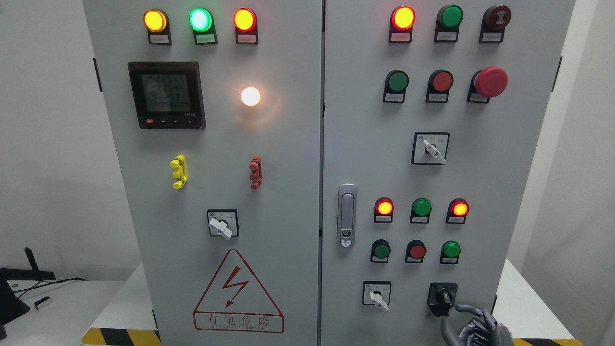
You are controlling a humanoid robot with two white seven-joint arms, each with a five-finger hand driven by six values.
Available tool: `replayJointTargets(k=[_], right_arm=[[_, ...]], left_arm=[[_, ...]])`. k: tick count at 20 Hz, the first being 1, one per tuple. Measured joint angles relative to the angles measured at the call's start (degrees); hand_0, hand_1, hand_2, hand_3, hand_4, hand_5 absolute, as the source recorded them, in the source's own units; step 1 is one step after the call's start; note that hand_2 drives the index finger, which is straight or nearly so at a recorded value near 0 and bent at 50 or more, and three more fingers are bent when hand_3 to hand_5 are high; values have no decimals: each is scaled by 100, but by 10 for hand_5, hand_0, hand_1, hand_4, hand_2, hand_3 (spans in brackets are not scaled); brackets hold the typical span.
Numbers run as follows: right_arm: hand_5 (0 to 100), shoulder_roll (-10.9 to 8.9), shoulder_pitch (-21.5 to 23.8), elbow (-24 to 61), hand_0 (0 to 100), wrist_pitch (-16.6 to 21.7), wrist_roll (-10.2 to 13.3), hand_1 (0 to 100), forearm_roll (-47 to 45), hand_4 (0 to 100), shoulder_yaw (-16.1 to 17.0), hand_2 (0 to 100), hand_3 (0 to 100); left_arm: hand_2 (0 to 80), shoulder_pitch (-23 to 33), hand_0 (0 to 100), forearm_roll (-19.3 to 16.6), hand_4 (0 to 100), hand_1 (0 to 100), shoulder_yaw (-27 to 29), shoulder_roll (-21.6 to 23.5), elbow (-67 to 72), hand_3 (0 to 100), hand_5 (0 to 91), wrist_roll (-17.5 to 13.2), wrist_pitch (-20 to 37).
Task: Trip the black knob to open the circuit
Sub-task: 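Raise the right hand toward the black rotary knob at the door bottom, then close the right hand's fingers around the black rotary knob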
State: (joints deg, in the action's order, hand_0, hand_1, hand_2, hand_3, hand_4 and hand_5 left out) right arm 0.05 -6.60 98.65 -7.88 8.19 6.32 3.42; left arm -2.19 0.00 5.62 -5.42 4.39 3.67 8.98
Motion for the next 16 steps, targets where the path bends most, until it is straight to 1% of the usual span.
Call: replayJointTargets(k=[8,16], right_arm=[[1000,-3,-20,-16,325,-1,-4,720,0,995,-60,424,870],[1000,94,-79,-27,320,-102,-6,726,7,992,-94,436,878]], left_arm=[[0,0,120,0,0,389,0,0,-1,0,0,0,0],[0,0,120,0,0,389,0,1,-1,0,0,0,0]])
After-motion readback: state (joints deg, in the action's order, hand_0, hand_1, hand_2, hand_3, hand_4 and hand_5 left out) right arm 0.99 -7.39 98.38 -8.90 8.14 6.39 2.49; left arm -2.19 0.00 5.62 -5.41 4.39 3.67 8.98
